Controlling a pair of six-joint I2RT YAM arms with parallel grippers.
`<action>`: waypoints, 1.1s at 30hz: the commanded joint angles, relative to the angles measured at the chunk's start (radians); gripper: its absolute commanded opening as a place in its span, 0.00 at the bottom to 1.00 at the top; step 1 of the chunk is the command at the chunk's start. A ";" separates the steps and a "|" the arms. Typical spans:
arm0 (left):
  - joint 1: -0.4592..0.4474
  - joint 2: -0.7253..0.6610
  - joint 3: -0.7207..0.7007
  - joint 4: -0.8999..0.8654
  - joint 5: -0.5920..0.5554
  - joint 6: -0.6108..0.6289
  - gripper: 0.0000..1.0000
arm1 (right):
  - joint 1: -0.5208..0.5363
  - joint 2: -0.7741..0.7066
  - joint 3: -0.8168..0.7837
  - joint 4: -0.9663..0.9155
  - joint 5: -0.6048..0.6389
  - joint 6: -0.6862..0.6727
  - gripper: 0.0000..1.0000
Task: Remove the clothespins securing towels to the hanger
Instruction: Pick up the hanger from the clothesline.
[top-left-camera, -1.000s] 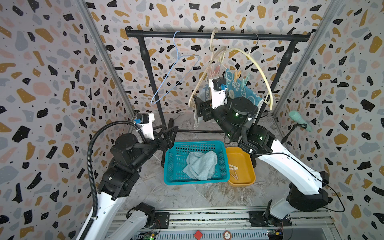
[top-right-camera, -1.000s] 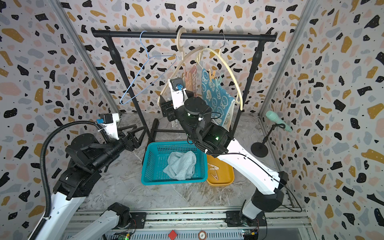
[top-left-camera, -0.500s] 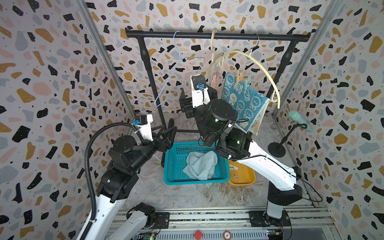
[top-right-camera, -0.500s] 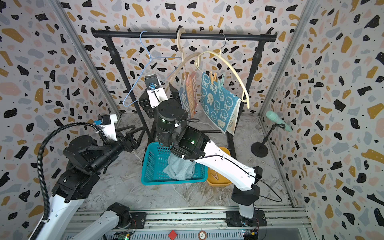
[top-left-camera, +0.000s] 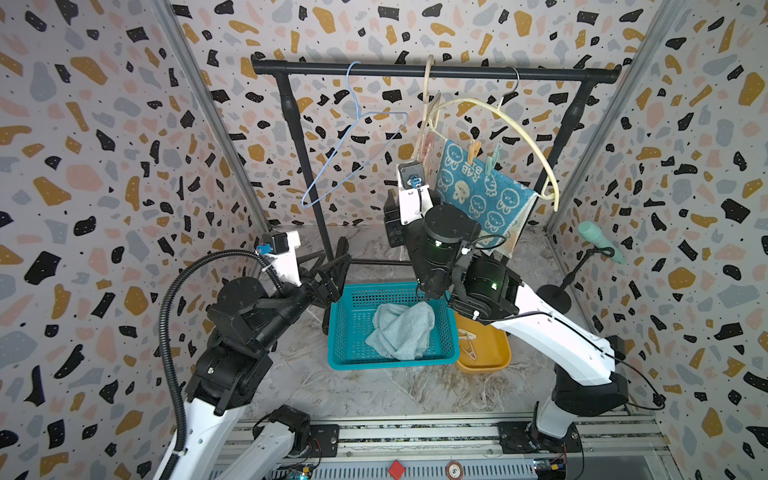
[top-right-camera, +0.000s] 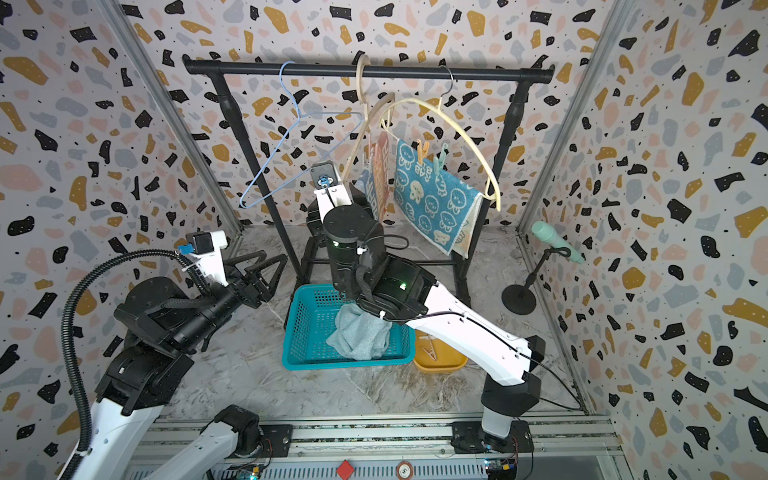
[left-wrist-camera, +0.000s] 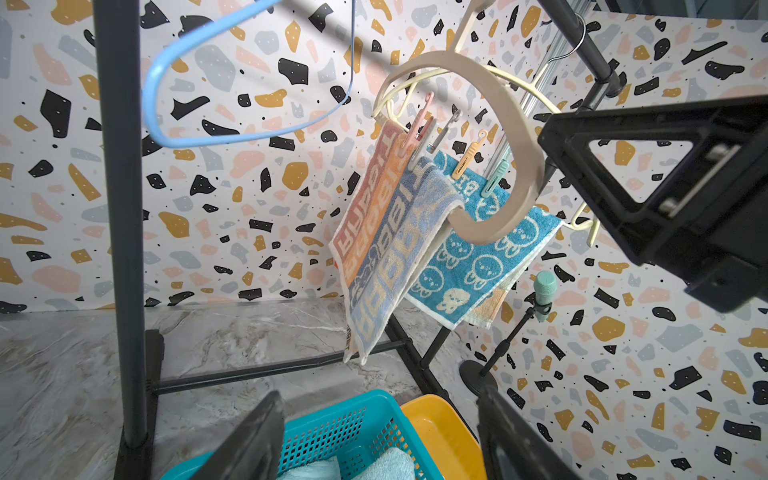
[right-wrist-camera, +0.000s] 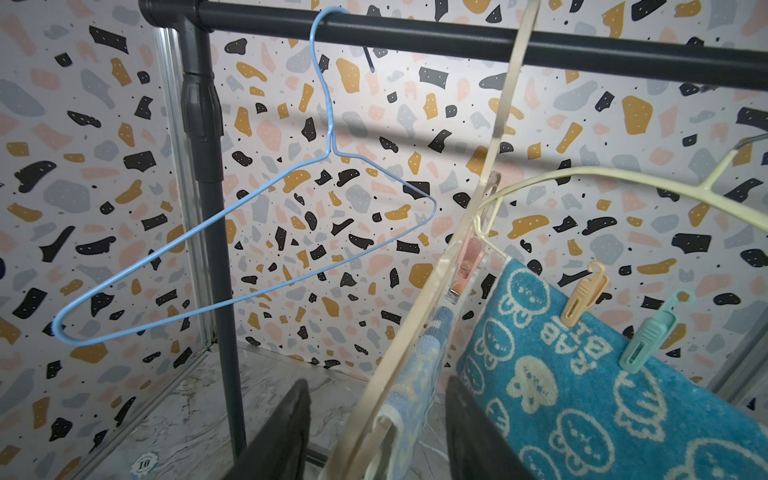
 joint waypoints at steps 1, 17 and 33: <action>0.001 0.003 0.000 0.067 0.026 -0.001 0.74 | -0.037 -0.073 -0.044 -0.024 -0.051 0.093 0.53; 0.000 0.016 -0.014 0.078 0.022 -0.001 0.74 | 0.047 -0.127 -0.067 0.045 -0.009 0.004 0.72; 0.001 0.006 -0.014 0.074 0.018 0.007 0.74 | 0.058 0.085 0.206 0.083 0.078 -0.154 0.79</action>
